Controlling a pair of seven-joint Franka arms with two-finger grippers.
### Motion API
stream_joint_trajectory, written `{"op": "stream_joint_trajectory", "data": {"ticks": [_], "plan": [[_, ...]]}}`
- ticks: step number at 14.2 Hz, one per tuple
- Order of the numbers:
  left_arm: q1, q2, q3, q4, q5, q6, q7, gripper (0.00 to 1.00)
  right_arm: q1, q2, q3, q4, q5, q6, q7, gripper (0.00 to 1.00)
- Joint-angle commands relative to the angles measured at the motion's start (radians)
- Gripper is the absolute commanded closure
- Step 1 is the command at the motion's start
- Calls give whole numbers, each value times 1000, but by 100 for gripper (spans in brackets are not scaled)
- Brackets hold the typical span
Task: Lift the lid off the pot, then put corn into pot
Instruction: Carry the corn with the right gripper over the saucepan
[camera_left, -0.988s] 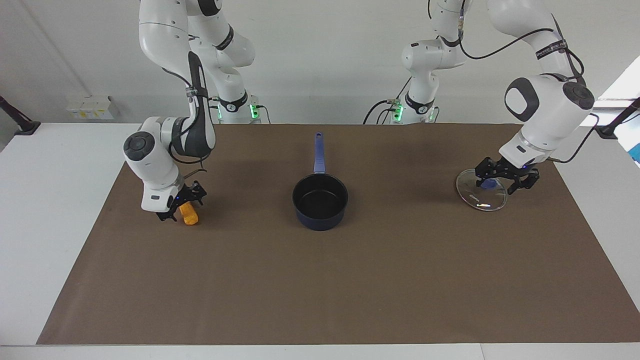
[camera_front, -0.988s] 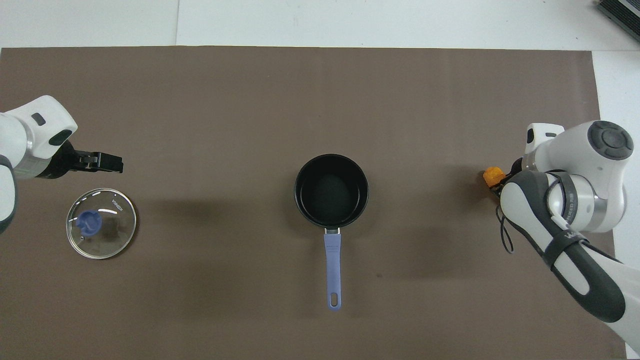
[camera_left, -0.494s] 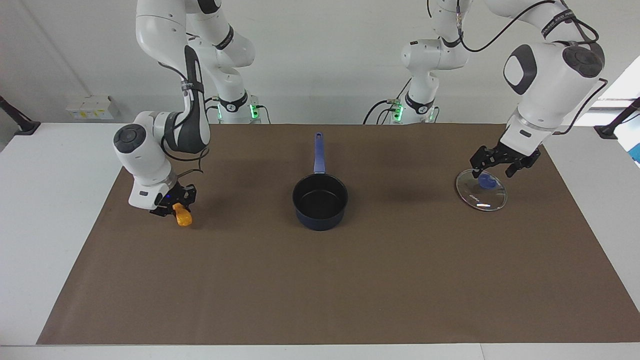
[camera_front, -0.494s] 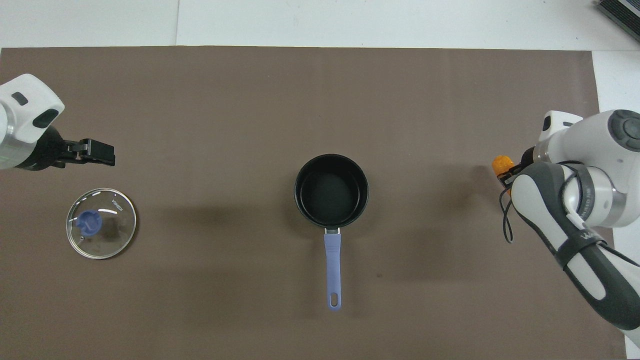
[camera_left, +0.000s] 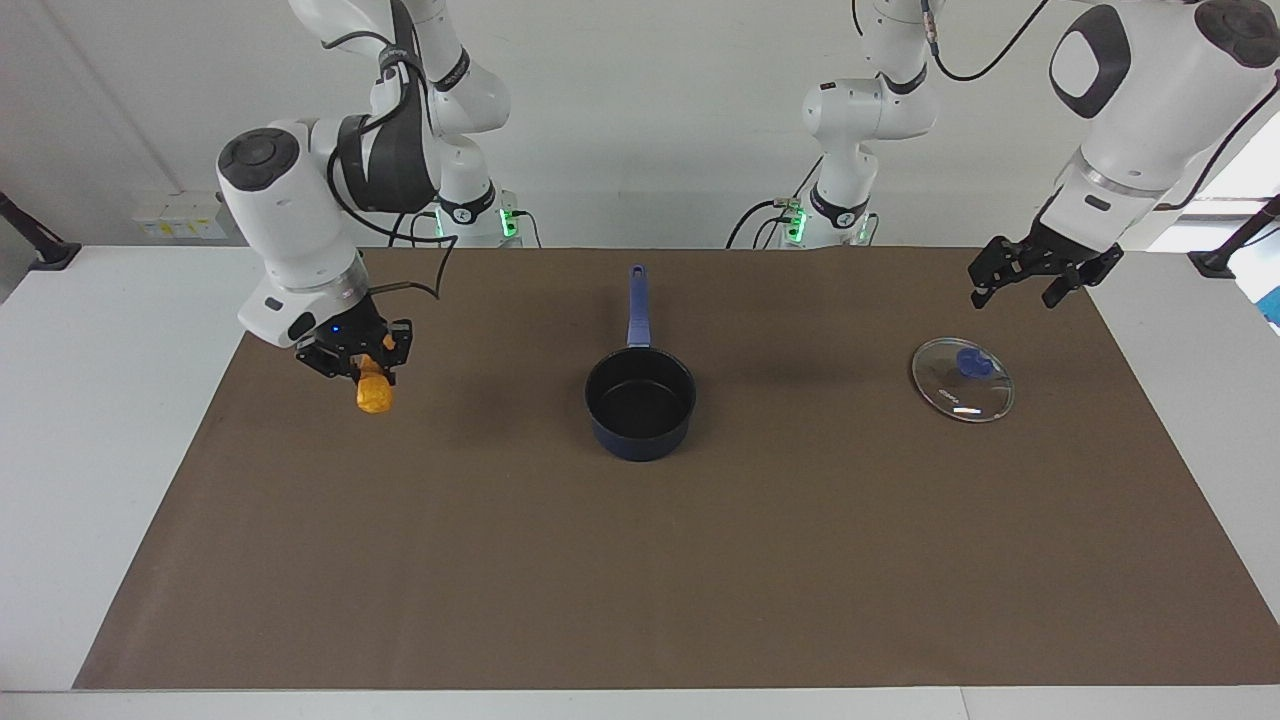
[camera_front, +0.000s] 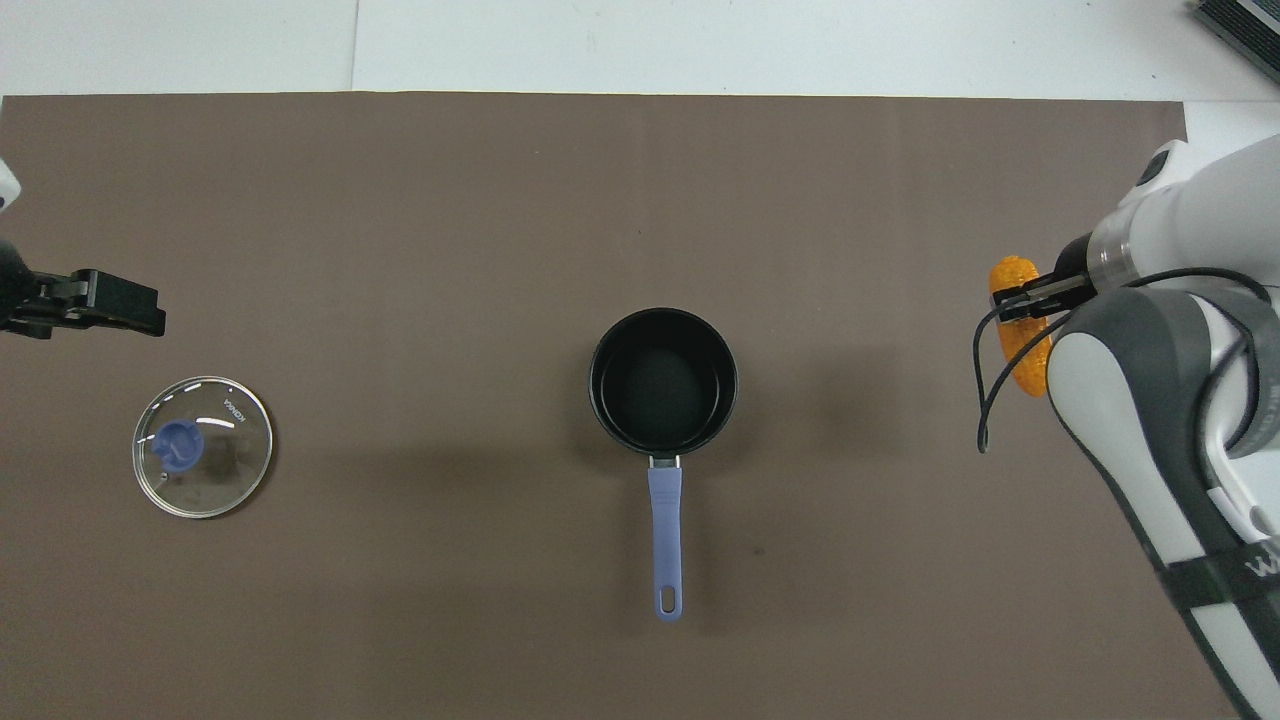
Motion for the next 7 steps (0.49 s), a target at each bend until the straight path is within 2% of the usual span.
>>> {"op": "stream_joint_trajectory", "data": {"ticks": [1, 3, 5, 7], "plan": [[1, -32, 3, -9, 14, -61, 33, 0, 75, 41, 2, 105, -10, -65, 139, 100], [0, -64, 3, -59, 14, -53, 32, 0, 149, 47, 2, 118, 4, -67, 250, 100], [-8, -63, 3, -53, 14, -55, 29, 0, 211, 67, 2, 119, -3, -65, 302, 100], [-4, -64, 3, -55, 12, -69, 21, 0, 287, 108, 3, 165, 6, -67, 391, 100]]}}
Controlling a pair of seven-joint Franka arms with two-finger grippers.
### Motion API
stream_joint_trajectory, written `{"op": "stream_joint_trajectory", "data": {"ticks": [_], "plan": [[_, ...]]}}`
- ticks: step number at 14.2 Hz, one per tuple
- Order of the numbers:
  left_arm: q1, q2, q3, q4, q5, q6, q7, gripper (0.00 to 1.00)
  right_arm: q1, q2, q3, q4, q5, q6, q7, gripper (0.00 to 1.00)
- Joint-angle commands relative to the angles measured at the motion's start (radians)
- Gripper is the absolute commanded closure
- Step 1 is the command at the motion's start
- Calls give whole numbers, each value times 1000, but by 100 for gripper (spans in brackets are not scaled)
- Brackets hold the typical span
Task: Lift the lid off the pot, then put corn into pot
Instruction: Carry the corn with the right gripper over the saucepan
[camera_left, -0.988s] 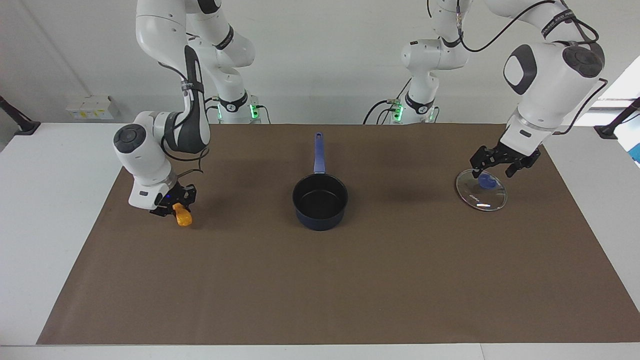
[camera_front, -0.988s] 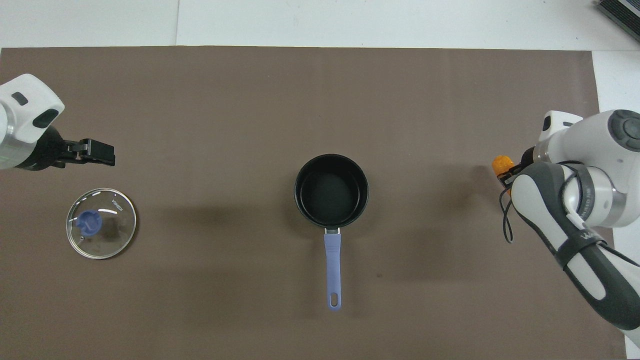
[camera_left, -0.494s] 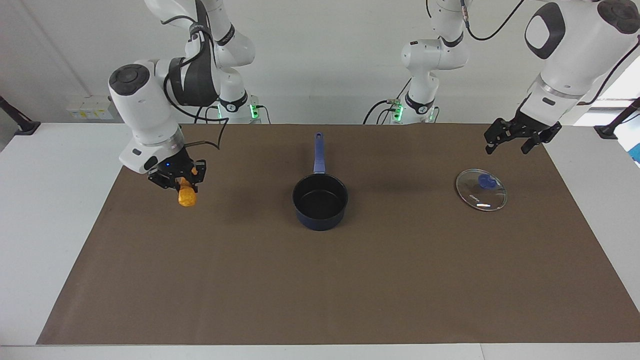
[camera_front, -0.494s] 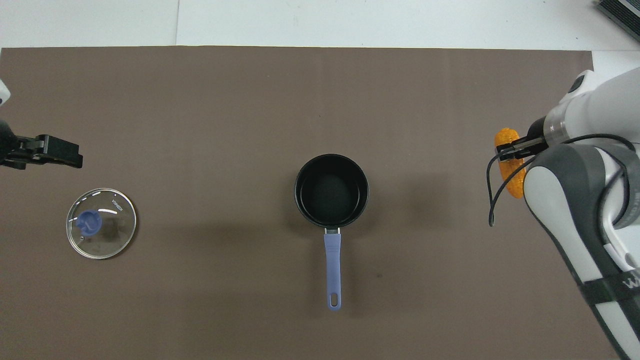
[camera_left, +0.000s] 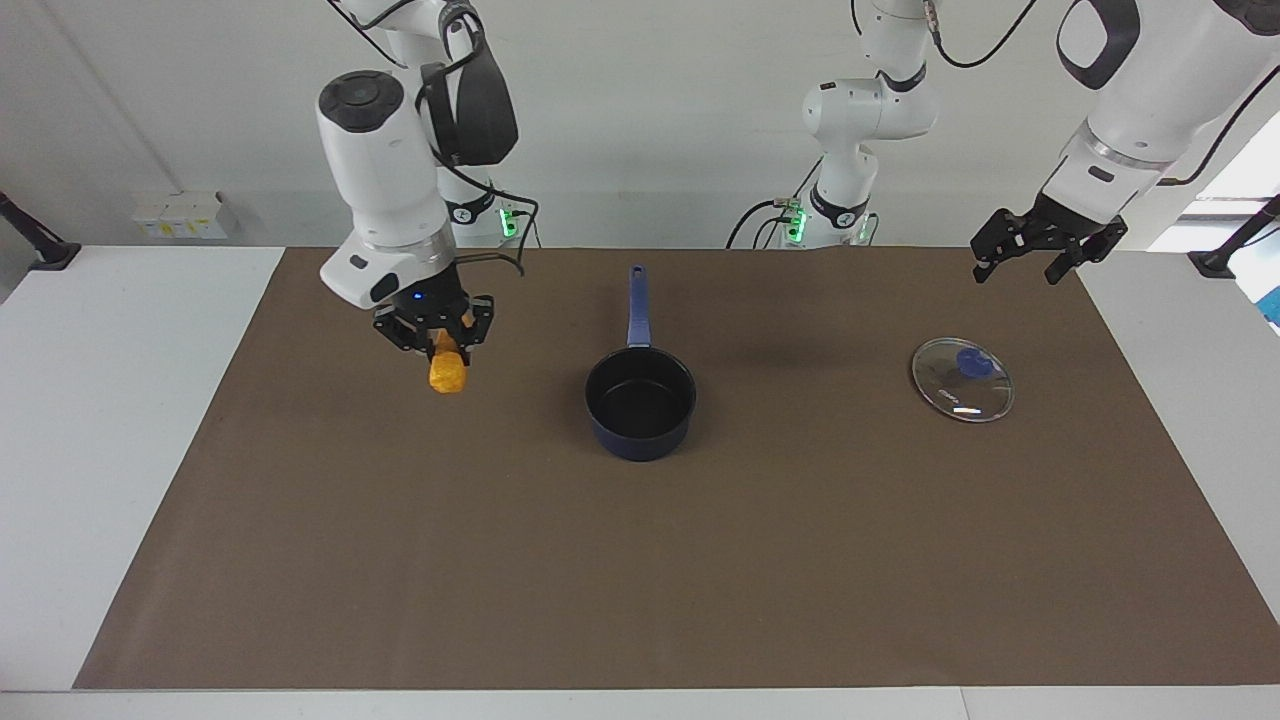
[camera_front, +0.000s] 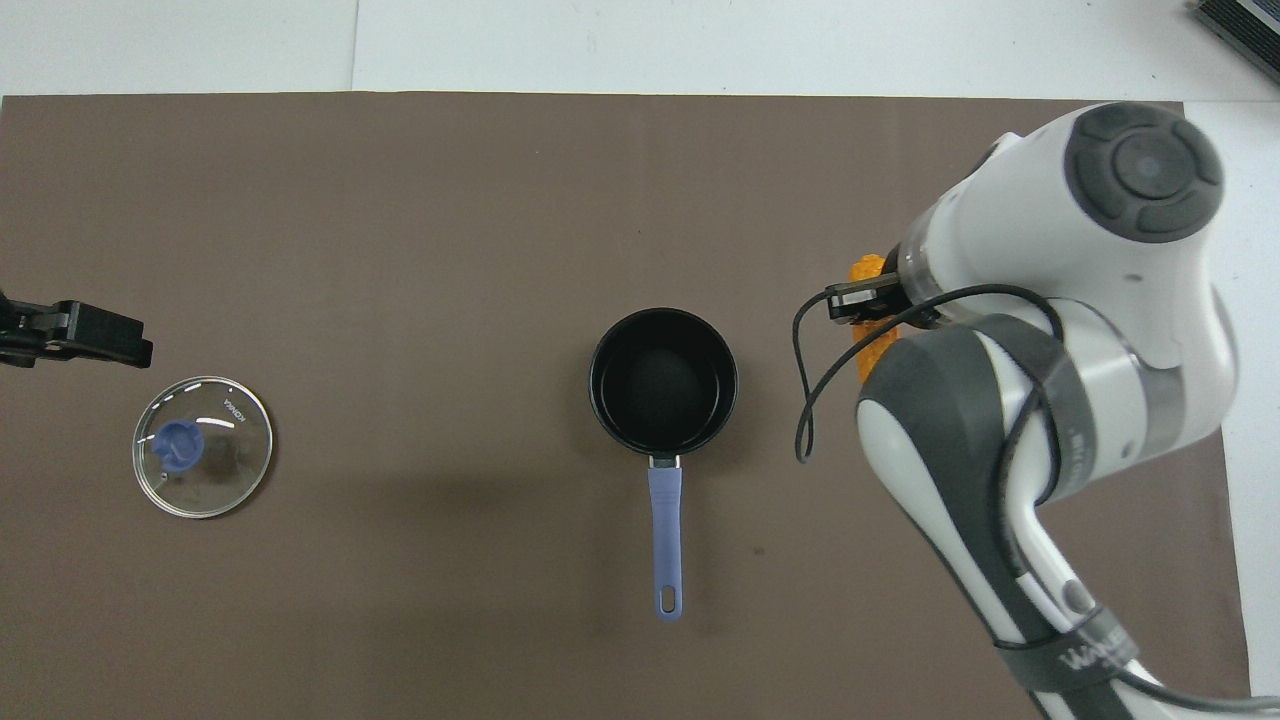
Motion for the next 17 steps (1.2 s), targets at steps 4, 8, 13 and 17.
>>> {"op": "stream_joint_trajectory", "data": {"ticks": [4, 8, 13, 17], "plan": [[7, -27, 5, -23, 12, -8, 5, 0, 86, 126, 33, 95, 99, 59, 235, 100], [2, -27, 5, -23, 12, -9, 4, 0, 147, 181, 33, 94, 129, 128, 281, 100], [4, -27, 5, -23, 12, -9, 4, 0, 187, 249, 31, 78, 126, 200, 298, 100], [5, -27, 5, -23, 12, -9, 4, 0, 193, 270, 31, 25, 117, 248, 290, 97]]}}
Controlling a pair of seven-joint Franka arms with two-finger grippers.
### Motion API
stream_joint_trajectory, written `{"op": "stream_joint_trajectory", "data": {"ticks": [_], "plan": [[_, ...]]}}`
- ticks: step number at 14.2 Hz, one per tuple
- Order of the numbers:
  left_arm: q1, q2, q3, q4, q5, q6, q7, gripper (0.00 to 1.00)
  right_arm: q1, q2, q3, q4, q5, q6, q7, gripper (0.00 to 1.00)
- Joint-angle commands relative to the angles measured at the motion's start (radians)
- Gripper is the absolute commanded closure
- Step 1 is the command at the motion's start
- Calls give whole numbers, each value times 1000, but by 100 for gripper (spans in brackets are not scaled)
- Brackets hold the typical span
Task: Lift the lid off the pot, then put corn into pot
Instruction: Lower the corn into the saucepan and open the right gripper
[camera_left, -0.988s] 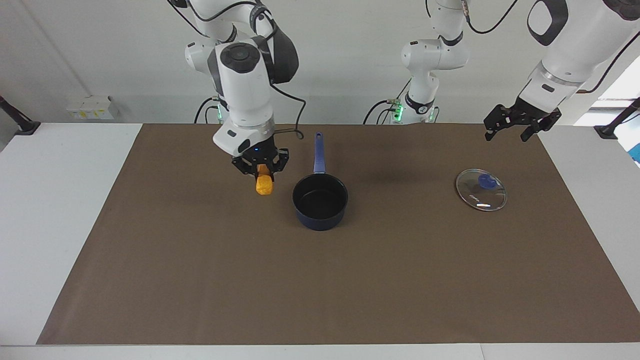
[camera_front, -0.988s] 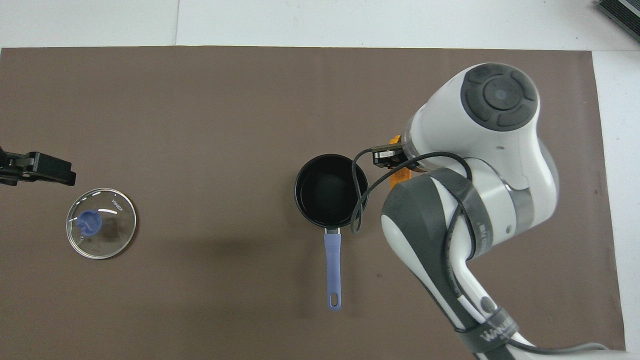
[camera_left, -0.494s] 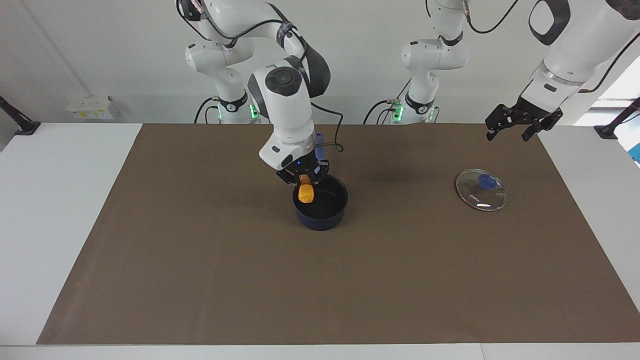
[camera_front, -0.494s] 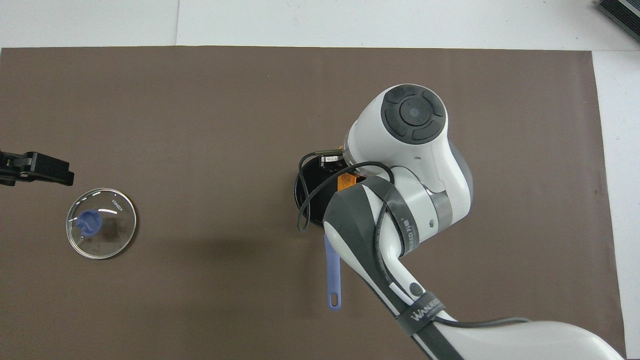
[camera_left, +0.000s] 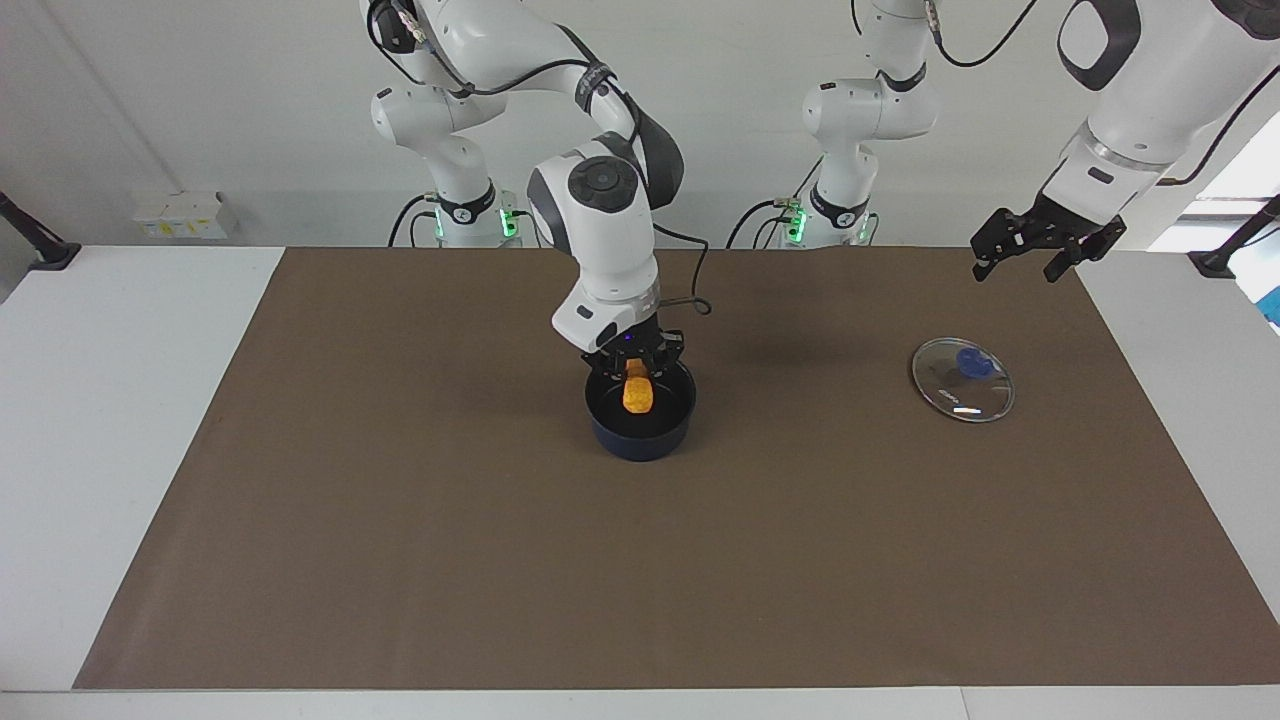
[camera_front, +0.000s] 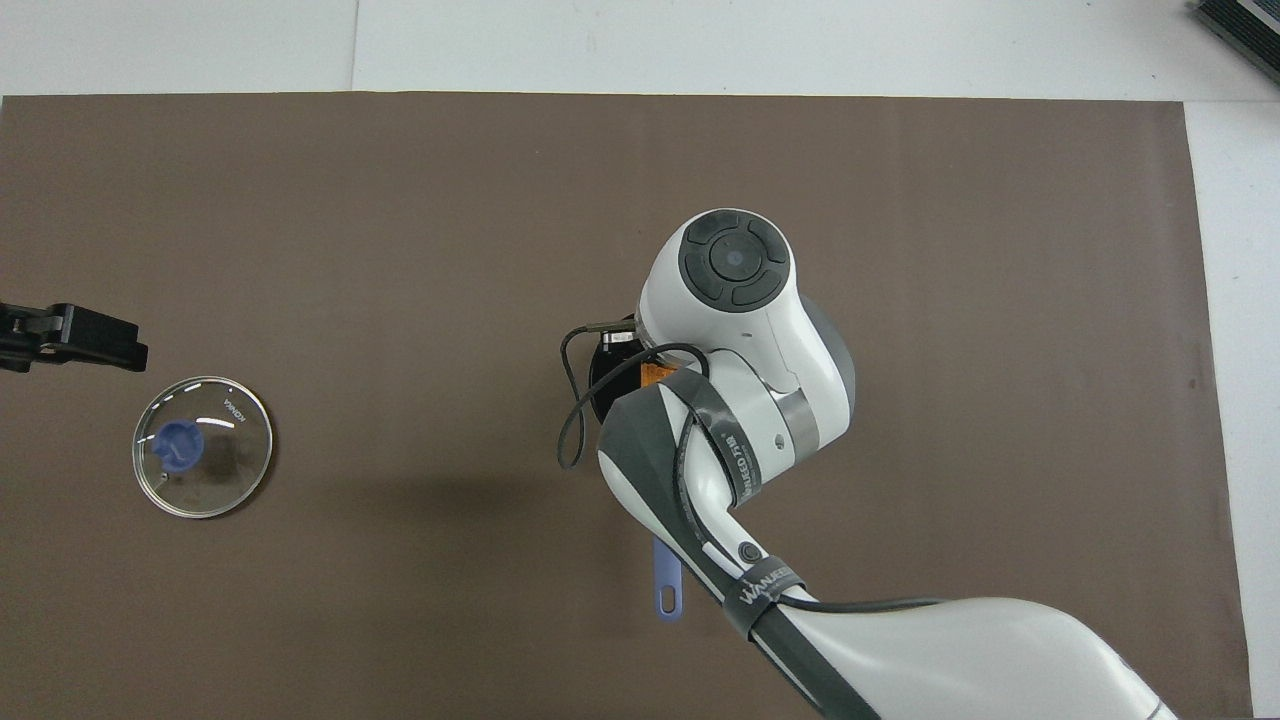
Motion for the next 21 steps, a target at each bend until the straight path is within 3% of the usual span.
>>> {"op": "stream_joint_trajectory", "data": {"ticks": [1, 9, 10, 11, 13, 17, 21], "plan": [[3, -26, 0, -22, 12, -2, 4, 0, -2, -1, 0, -35, 11, 29, 3, 94], [3, -26, 0, -22, 12, -2, 4, 0, 0, 5, 2, -80, 13, 72, 0, 60], [3, -26, 0, -22, 12, -2, 4, 0, -2, 5, 2, -83, 13, 76, 0, 50], [1, -26, 0, -22, 12, -2, 4, 0, -2, 4, 2, -84, 14, 80, 0, 28], [3, -26, 0, -22, 12, -2, 4, 0, -2, 5, 0, -83, 13, 80, 2, 0], [3, -26, 0, -22, 12, -2, 4, 0, -9, -22, -9, -71, -21, 73, 2, 0], [3, -26, 0, -22, 12, -2, 4, 0, -103, -159, -15, -69, -24, 17, -6, 0]]}}
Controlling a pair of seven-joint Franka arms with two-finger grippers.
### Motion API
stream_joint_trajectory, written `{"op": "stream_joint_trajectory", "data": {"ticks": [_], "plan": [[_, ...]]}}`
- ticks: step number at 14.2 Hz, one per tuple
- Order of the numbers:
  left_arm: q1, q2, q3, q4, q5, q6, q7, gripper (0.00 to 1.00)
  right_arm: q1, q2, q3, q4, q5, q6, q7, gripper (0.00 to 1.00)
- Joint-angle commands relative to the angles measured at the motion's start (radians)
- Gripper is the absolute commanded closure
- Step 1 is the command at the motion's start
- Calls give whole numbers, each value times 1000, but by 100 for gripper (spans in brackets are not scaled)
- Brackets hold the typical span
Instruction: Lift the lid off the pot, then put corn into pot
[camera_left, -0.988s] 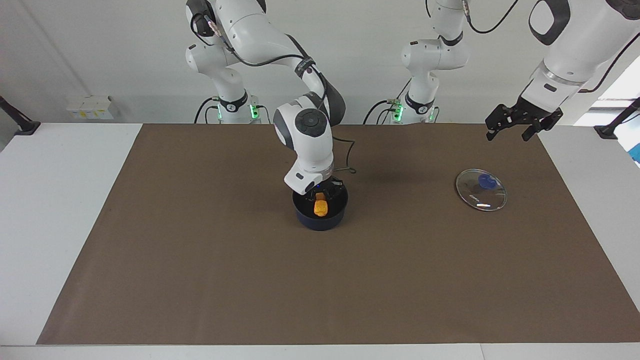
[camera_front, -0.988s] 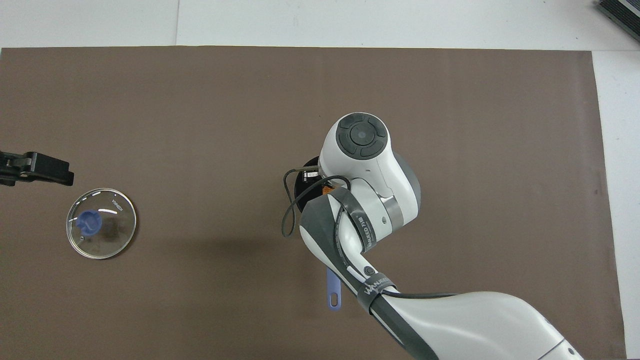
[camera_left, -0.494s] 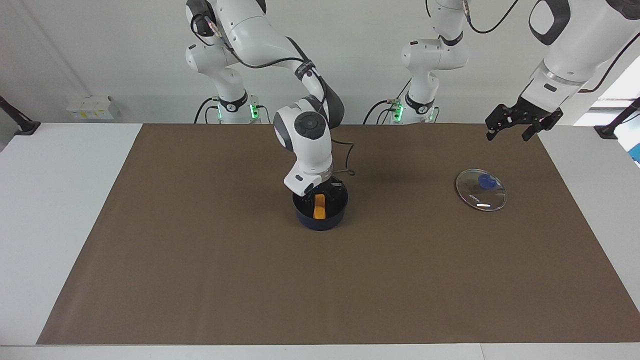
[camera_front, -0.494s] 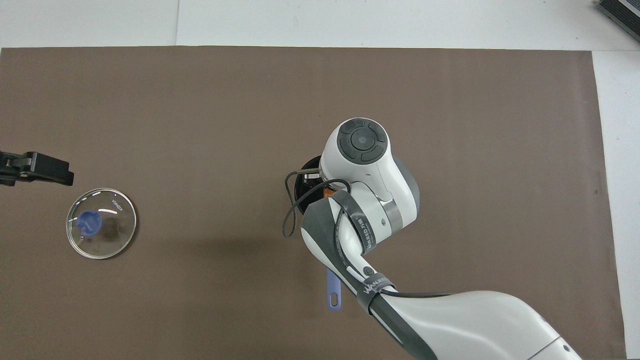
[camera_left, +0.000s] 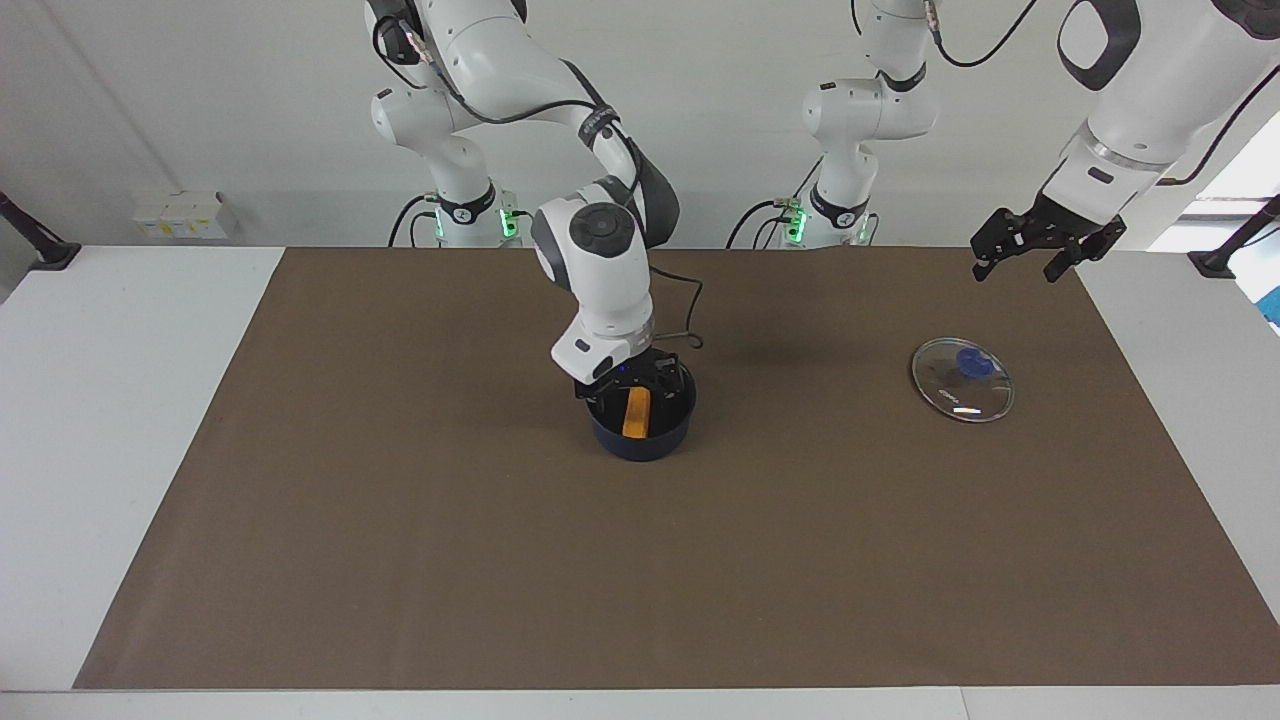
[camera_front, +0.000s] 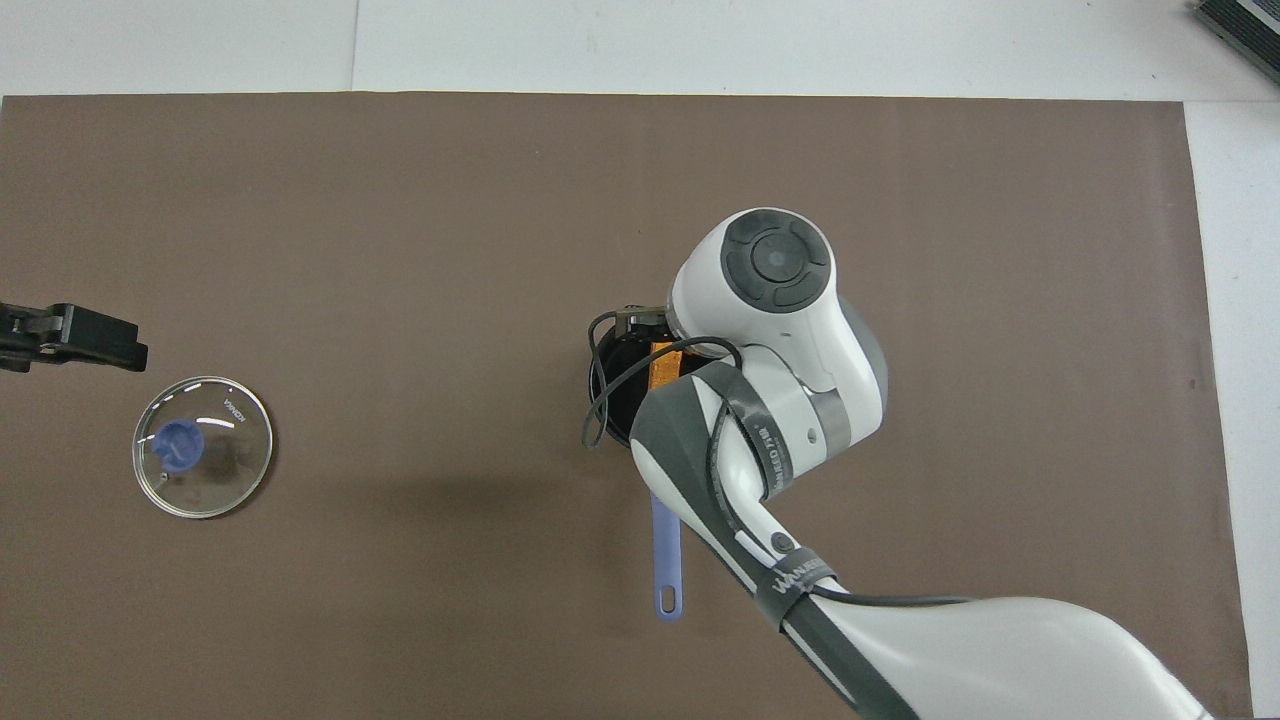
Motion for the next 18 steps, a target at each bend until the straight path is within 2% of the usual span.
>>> {"op": "stream_joint_trajectory", "data": {"ticks": [1, 9, 16, 18], "plan": [[1, -25, 0, -22, 12, -2, 4, 0, -79, -109, 7, -18, -16, -65, -16, 0], [3, -25, 0, -22, 12, -2, 4, 0, -268, -334, 3, 17, -51, -366, -223, 0], [3, -25, 0, -22, 12, -2, 4, 0, -395, -446, -3, 34, -53, -575, -398, 0], [3, -25, 0, -22, 12, -2, 4, 0, -430, -473, -3, 68, -51, -641, -441, 0]]}}
